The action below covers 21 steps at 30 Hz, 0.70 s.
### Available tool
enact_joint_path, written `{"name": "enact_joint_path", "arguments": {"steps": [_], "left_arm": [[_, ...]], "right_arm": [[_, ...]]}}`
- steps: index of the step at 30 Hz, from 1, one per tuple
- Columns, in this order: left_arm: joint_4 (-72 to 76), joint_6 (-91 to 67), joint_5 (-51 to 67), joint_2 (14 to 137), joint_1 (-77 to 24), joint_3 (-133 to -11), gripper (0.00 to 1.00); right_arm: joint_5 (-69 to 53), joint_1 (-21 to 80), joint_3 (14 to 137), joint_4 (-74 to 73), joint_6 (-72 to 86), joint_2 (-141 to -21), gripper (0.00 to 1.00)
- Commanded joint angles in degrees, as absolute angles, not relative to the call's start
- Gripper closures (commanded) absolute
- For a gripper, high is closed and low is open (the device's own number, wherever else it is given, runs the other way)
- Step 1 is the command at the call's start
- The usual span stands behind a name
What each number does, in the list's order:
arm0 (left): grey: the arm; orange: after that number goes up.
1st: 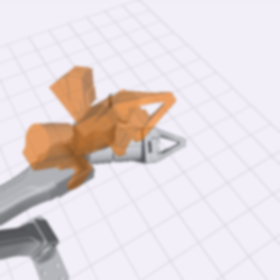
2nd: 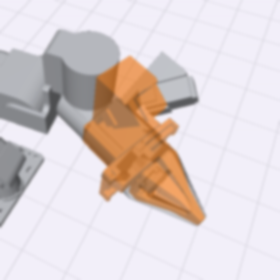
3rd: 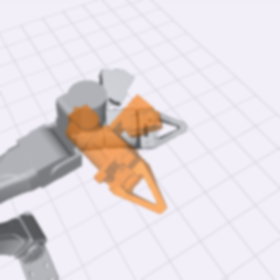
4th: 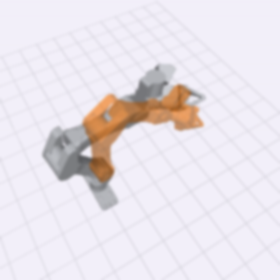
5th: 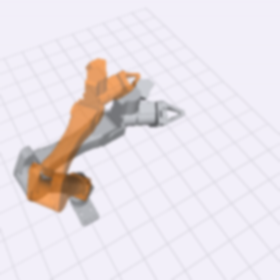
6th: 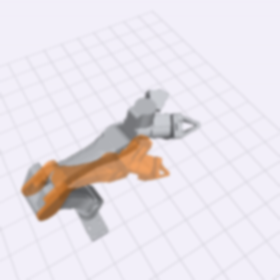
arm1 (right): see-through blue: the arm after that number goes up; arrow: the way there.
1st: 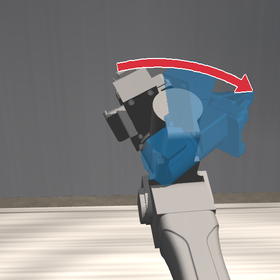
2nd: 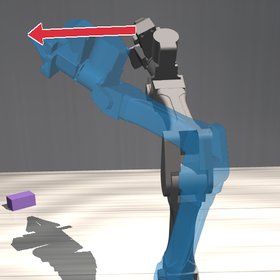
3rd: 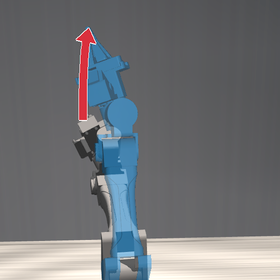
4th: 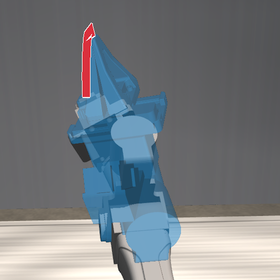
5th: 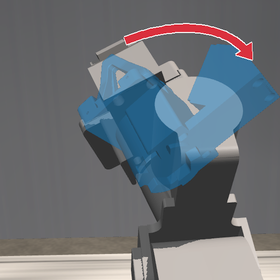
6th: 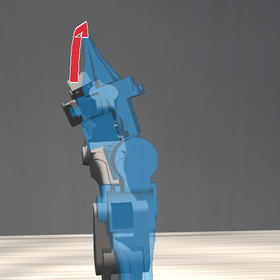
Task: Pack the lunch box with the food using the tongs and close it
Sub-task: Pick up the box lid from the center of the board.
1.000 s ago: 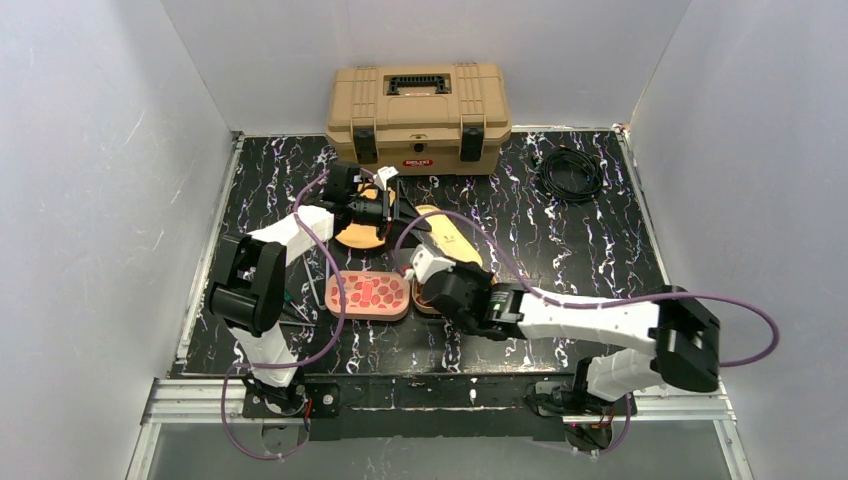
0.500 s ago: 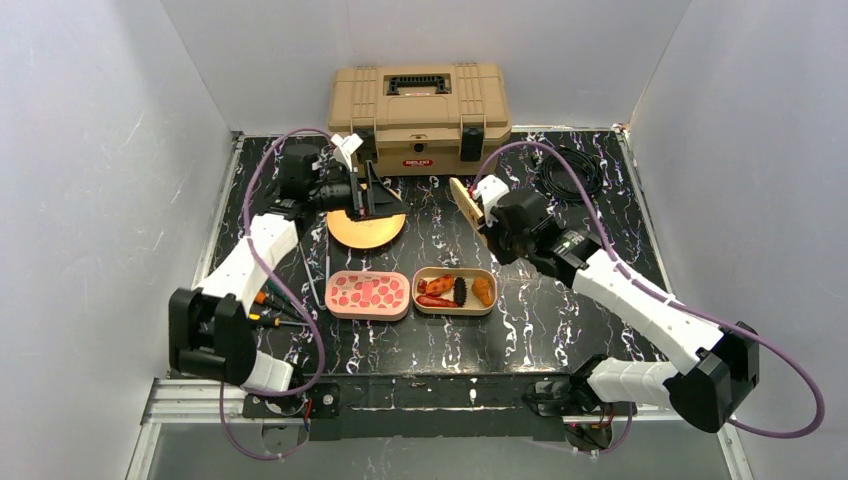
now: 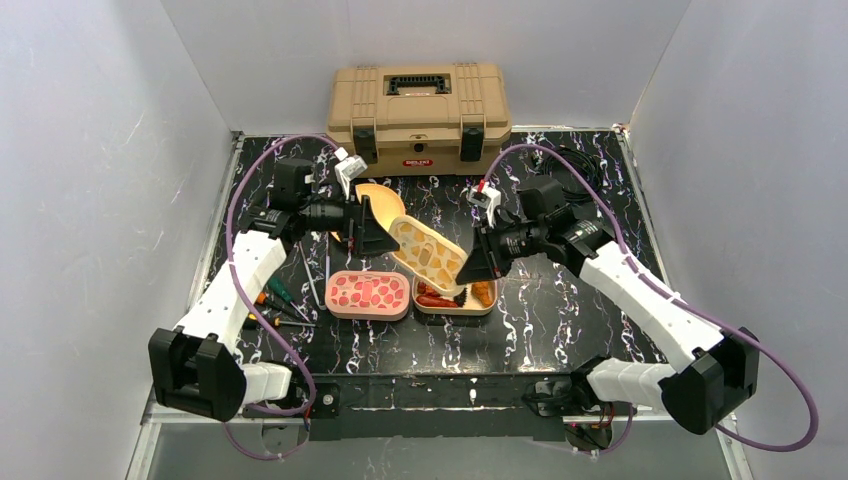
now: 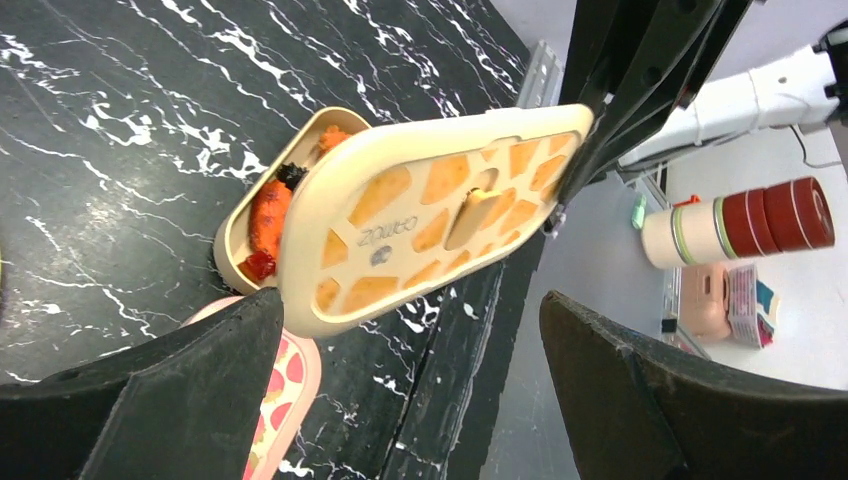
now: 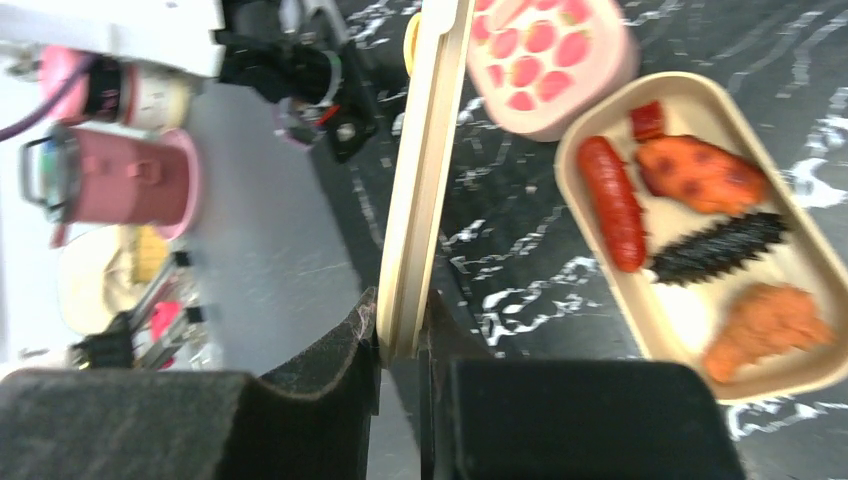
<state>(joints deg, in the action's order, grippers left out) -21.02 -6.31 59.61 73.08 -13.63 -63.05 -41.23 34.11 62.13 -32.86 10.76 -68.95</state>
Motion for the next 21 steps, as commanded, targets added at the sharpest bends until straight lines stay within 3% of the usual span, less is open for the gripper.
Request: {"name": "enact_joint_path", "arguments": {"steps": [1, 8, 10, 12, 14, 15, 17, 18, 21], "left_arm": [[-27.59, -0.47, 65.78, 70.34, -13.75, -63.11, 0.02], [-24.34, -3.68, 75.89, 69.82, -14.19, -62.27, 0.02], [-23.02, -4.7, 77.94, 69.03, -14.31, -61.61, 0.07], [-18.41, -8.66, 80.84, 68.63, -14.6, -60.24, 0.23], [-13.23, -12.72, 83.46, 68.69, -15.39, -58.91, 0.48], [-11.56, -13.94, 84.08, 68.8, -15.95, -58.47, 0.55], [-10.66, -14.62, 84.37, 68.9, -16.83, -58.21, 0.87], [-10.57, -14.67, 84.1, 68.92, -17.11, -58.19, 0.99], [-10.68, -14.43, 82.27, 68.71, -17.4, -58.17, 1.0]], "right_arm": [[-55.55, 33.93, 63.52, -29.18, 14.5, -64.97, 0.99], [-62.09, 33.93, 62.09, -27.33, 13.99, -63.52, 0.99], [-61.4, 33.93, 61.96, -27.4, 13.75, -63.29, 0.99], [-61.63, 33.91, 61.99, -27.9, 12.99, -63.51, 0.99], [-61.63, 33.93, 61.88, -28.03, 12.59, -63.92, 0.99], [-61.43, 33.93, 61.9, -27.97, 12.23, -64.1, 0.99], [-60.31, 33.93, 61.92, -27.95, 11.78, -64.52, 0.99], [-59.32, 33.93, 61.85, -27.89, 11.66, -64.71, 0.99], [-54.59, 33.93, 61.22, -26.64, 12.33, -64.46, 0.74]]}}
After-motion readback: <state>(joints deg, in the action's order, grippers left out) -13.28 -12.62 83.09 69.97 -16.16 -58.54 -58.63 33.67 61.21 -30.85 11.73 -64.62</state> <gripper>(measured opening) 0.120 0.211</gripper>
